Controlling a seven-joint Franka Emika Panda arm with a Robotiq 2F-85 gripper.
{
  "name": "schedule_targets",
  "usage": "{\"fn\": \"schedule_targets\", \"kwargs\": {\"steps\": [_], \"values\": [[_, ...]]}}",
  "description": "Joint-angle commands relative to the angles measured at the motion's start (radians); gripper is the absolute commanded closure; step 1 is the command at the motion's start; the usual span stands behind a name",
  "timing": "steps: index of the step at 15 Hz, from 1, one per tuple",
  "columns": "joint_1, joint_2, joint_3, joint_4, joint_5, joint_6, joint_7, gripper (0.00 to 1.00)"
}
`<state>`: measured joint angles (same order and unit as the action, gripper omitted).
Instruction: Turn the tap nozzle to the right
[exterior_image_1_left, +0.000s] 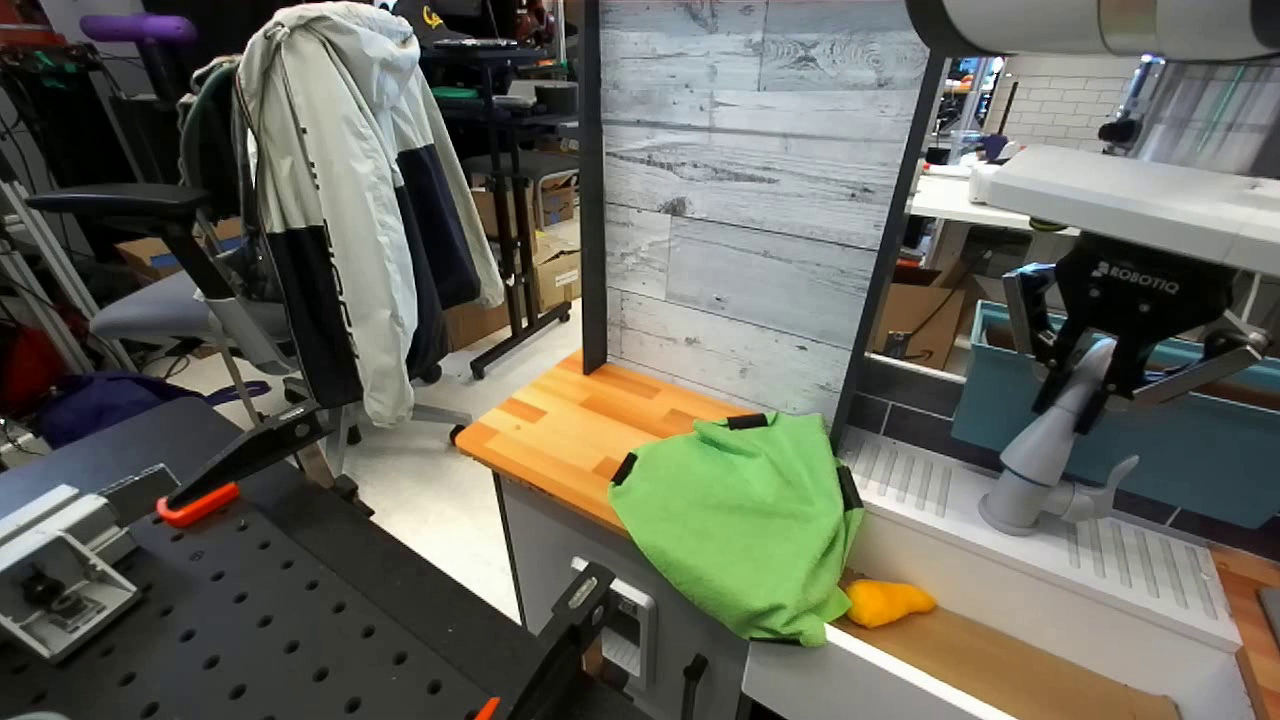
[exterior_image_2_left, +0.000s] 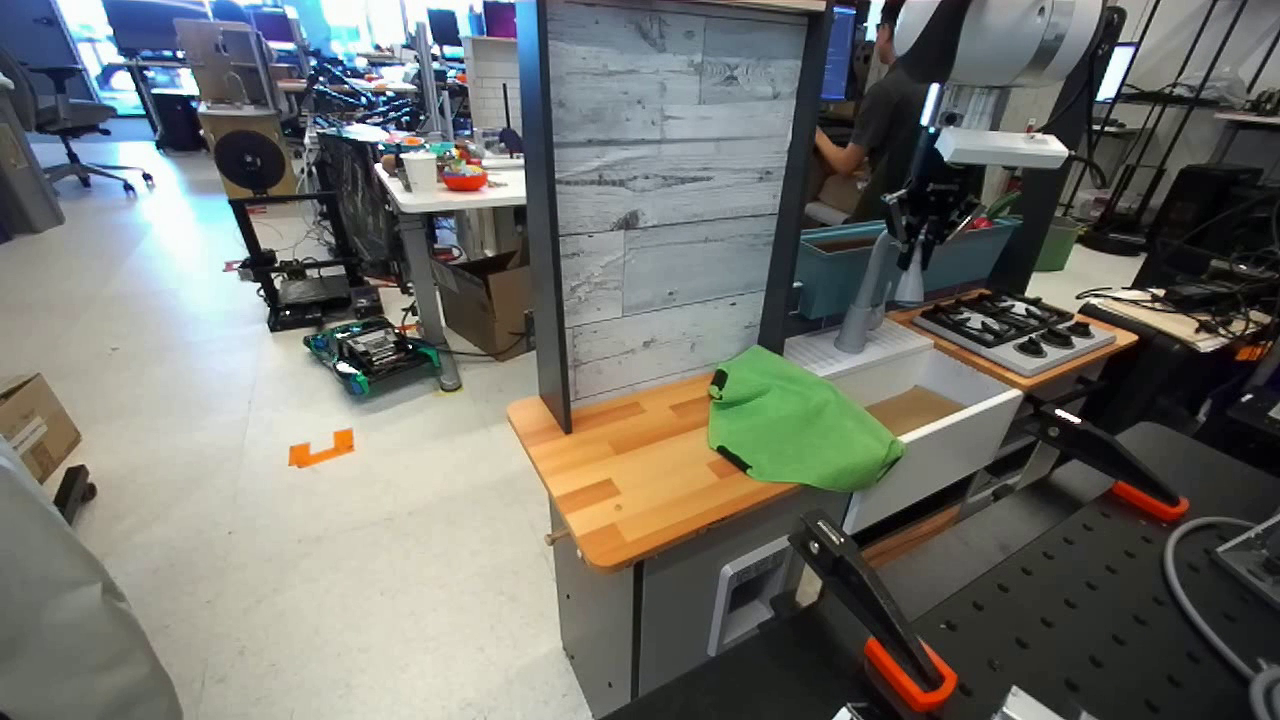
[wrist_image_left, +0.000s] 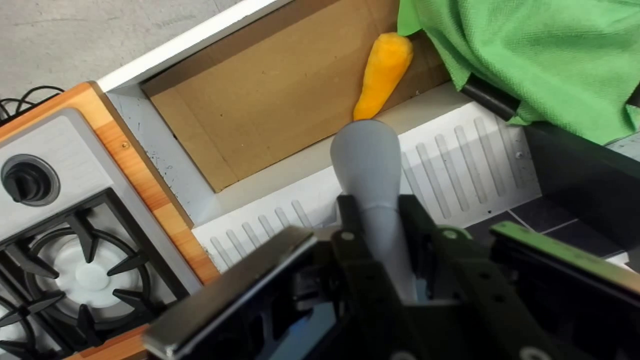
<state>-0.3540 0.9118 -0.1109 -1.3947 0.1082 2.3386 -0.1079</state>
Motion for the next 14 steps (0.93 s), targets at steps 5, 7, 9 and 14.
{"fn": "schedule_targets", "kwargs": {"steps": [5, 7, 9, 14], "values": [[-0.047, -0.009, -0.029, 0.024, -0.022, -0.028, -0.043, 0.94], [-0.046, -0.012, -0.029, 0.022, -0.022, -0.029, -0.042, 0.94], [-0.039, -0.017, -0.031, 0.016, -0.024, -0.031, -0.034, 0.48], [-0.044, -0.023, -0.038, 0.006, -0.027, -0.027, -0.032, 0.13]]}}
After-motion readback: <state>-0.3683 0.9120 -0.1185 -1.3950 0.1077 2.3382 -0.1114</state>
